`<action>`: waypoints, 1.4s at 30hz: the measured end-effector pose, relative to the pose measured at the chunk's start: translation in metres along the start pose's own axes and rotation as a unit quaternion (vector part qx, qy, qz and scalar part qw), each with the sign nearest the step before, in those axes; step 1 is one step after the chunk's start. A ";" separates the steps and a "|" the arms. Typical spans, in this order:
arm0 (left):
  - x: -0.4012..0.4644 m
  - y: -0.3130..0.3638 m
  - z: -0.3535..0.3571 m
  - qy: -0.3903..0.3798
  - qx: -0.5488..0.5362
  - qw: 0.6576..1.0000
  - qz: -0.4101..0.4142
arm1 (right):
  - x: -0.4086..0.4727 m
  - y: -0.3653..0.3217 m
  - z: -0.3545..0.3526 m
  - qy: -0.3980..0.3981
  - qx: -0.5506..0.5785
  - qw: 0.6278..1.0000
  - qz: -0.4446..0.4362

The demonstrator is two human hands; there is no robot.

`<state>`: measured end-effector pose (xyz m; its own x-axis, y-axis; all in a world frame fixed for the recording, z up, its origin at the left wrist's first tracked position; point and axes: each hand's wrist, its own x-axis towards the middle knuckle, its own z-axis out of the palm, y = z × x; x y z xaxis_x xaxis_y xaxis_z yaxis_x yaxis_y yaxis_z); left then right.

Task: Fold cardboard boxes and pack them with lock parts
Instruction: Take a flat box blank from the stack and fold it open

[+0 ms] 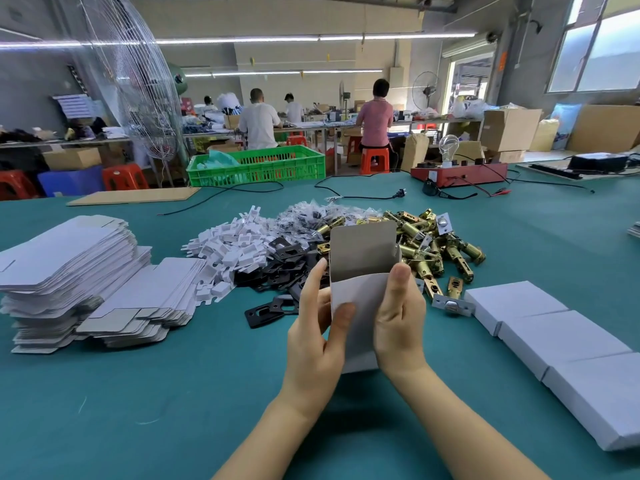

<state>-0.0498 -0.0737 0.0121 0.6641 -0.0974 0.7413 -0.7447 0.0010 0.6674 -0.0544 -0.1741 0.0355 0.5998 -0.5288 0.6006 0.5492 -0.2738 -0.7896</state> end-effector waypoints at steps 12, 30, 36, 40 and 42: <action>0.007 0.004 -0.006 -0.055 0.029 0.998 0.007 | 0.009 -0.008 -0.006 -0.098 0.157 0.968 0.171; 0.011 0.004 -0.012 -0.060 0.007 0.997 -0.040 | 0.020 -0.014 -0.015 -0.183 0.246 0.914 0.265; 0.010 0.006 -0.011 -0.055 0.032 0.997 -0.037 | 0.022 -0.018 -0.015 -0.148 0.209 0.938 0.234; 0.009 0.007 -0.009 -0.055 0.040 0.997 -0.040 | 0.024 -0.023 -0.014 -0.110 0.168 0.965 0.167; 0.009 0.007 -0.009 -0.054 0.042 0.997 -0.043 | 0.024 -0.025 -0.012 -0.095 0.159 0.974 0.132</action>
<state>-0.0485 -0.0659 0.0238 0.7181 -0.2005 0.6664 -0.6912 -0.0946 0.7164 -0.0608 -0.1902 0.0683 0.8251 -0.3809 0.4173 0.4946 0.1299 -0.8593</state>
